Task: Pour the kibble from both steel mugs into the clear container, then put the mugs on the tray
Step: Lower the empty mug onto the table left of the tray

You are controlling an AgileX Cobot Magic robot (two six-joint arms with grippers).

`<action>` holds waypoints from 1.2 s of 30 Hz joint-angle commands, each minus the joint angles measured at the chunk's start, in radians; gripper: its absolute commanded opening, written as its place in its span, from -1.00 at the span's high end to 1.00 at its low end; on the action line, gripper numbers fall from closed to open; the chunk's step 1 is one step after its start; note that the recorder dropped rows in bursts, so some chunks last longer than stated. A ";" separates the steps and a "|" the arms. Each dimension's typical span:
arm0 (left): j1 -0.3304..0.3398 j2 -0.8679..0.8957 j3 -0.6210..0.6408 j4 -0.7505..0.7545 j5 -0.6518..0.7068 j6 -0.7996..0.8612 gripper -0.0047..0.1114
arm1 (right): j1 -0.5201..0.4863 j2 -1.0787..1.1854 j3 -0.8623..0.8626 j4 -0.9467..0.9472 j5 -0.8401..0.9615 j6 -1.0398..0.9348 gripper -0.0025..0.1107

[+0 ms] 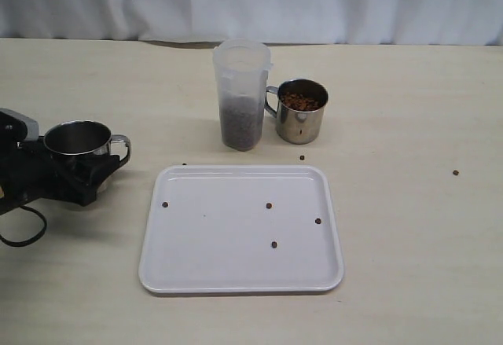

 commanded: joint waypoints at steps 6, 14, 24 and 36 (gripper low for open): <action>-0.078 0.010 -0.040 0.015 0.011 0.006 0.92 | 0.002 -0.003 0.005 0.003 -0.004 -0.004 0.87; -0.140 0.054 -0.115 0.023 0.045 0.006 0.89 | 0.002 -0.003 0.005 0.003 -0.004 -0.004 0.87; -0.140 0.054 -0.115 0.062 0.041 -0.005 -0.41 | 0.002 -0.003 0.005 0.003 -0.004 -0.004 0.87; -0.103 -0.013 -0.105 0.281 0.080 -0.068 -0.59 | 0.002 -0.003 0.005 0.003 -0.004 -0.004 0.87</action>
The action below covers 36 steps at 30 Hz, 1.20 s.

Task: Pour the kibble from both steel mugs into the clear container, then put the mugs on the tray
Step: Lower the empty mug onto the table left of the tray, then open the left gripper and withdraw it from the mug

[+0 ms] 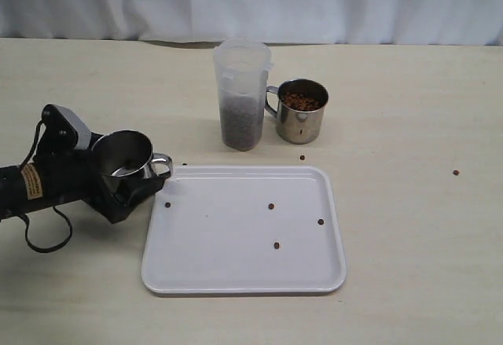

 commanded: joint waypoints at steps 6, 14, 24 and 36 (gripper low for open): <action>0.104 -0.163 0.024 0.192 -0.017 -0.200 -0.59 | 0.002 -0.003 0.005 0.003 -0.004 -0.004 0.87; 0.106 -0.287 0.024 0.277 -0.057 -0.410 -0.57 | 0.002 -0.003 0.005 0.003 -0.004 -0.004 0.87; 0.106 -0.648 0.024 0.393 0.043 -0.779 0.92 | 0.002 -0.003 0.005 0.003 -0.004 -0.004 0.87; 0.106 -1.357 0.418 -0.374 0.362 -0.348 0.92 | 0.002 -0.003 0.005 0.003 -0.004 -0.004 0.87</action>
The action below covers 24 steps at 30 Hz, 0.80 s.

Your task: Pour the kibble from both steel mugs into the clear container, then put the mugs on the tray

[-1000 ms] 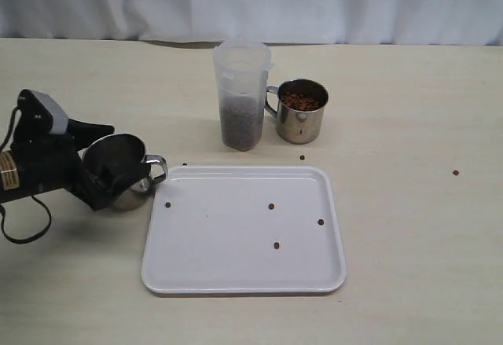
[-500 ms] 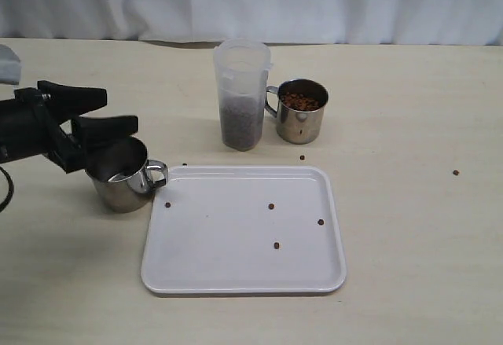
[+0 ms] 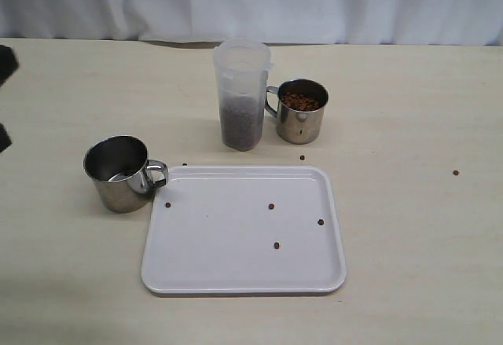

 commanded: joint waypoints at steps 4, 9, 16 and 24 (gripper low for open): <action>0.001 -0.582 0.253 -0.502 0.157 0.297 0.92 | 0.002 -0.003 0.005 0.003 -0.004 -0.004 0.87; -0.001 -0.878 0.255 -0.650 0.287 0.352 0.92 | 0.002 -0.003 0.005 0.003 -0.004 -0.004 0.87; -0.031 -0.898 0.255 -0.648 0.474 0.339 0.92 | 0.002 -0.003 0.005 0.003 -0.004 -0.004 0.87; -0.070 -0.898 0.255 -0.648 0.487 0.326 0.92 | 0.002 -0.003 0.005 0.003 -0.004 -0.004 0.87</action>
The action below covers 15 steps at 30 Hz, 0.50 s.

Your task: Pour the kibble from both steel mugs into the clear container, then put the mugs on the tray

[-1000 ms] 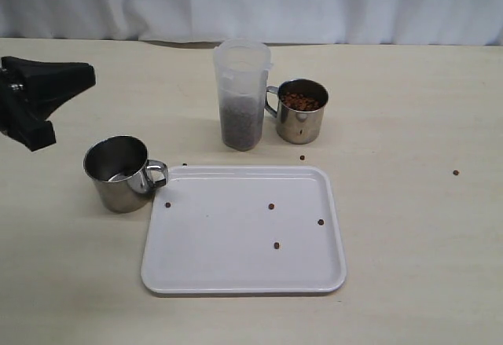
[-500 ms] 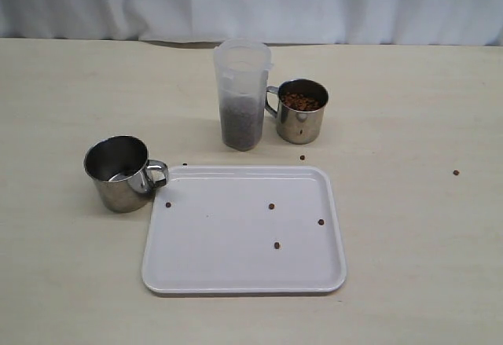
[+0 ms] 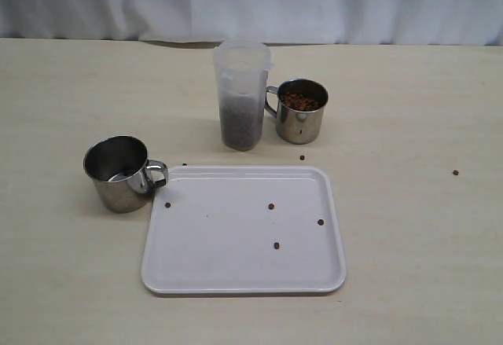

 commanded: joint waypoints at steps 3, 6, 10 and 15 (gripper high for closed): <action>-0.059 -0.006 0.003 -0.009 0.005 -0.011 0.92 | 0.002 -0.003 0.005 0.003 -0.004 -0.004 0.87; -0.081 -0.006 0.003 -0.009 0.005 -0.011 0.92 | 0.002 -0.003 0.005 0.003 -0.004 -0.004 0.87; -0.081 -0.006 0.003 -0.009 0.005 -0.011 0.92 | 0.002 -0.003 0.005 0.003 -0.004 -0.004 0.87; -0.082 -0.006 0.003 -0.009 0.001 -0.011 0.92 | 0.002 -0.003 0.005 0.002 -0.010 -0.014 0.87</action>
